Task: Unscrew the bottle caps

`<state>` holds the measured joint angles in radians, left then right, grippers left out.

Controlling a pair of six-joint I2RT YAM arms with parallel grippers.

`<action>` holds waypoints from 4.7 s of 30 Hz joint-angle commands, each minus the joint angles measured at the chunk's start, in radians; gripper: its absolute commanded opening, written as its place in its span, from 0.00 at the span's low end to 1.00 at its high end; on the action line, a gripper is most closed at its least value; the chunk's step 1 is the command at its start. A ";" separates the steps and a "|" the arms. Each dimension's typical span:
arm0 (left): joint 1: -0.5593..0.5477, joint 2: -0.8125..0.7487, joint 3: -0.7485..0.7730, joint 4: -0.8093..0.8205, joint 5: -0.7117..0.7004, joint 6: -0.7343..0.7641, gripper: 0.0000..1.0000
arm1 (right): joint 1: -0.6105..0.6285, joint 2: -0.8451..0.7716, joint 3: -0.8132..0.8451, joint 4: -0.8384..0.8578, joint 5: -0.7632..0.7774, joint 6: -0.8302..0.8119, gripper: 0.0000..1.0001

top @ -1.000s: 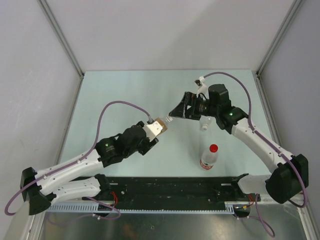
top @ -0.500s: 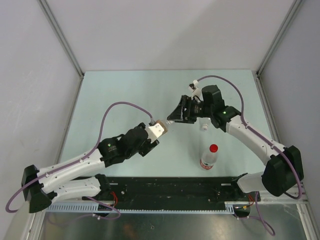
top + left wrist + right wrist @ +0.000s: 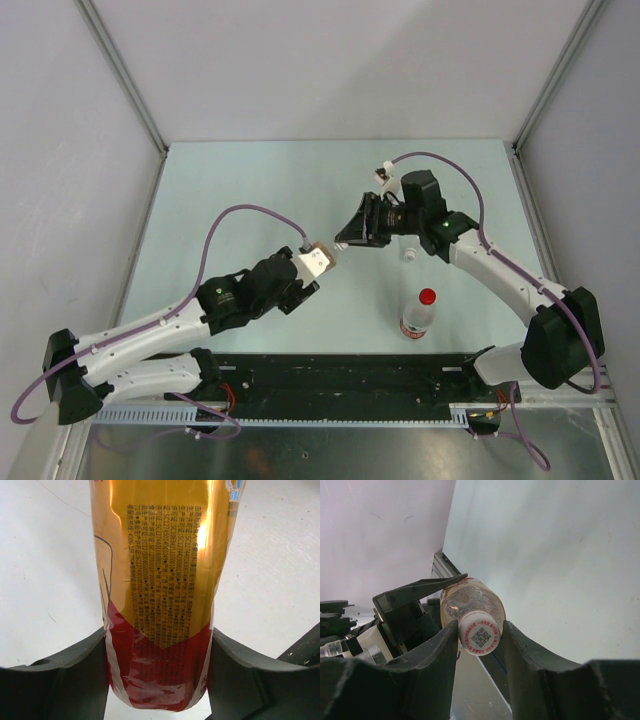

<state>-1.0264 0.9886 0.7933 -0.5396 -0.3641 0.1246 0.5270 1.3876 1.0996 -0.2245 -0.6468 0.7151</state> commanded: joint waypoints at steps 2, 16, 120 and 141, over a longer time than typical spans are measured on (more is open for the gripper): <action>-0.010 0.003 0.046 0.011 -0.021 0.019 0.00 | -0.016 0.001 0.035 0.037 -0.038 0.004 0.39; -0.012 -0.018 0.055 0.013 0.030 0.011 0.00 | -0.013 -0.053 0.034 0.033 -0.078 -0.062 0.00; 0.169 -0.268 -0.012 0.334 1.245 -0.103 0.00 | 0.009 -0.508 0.034 -0.159 -0.042 -0.641 0.70; 0.173 -0.296 -0.067 0.273 0.786 -0.076 0.00 | 0.005 -0.532 0.034 0.047 -0.179 -0.476 0.99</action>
<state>-0.8490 0.7055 0.7319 -0.2790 0.5362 0.0097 0.5362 0.8692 1.1130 -0.2684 -0.8162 0.1955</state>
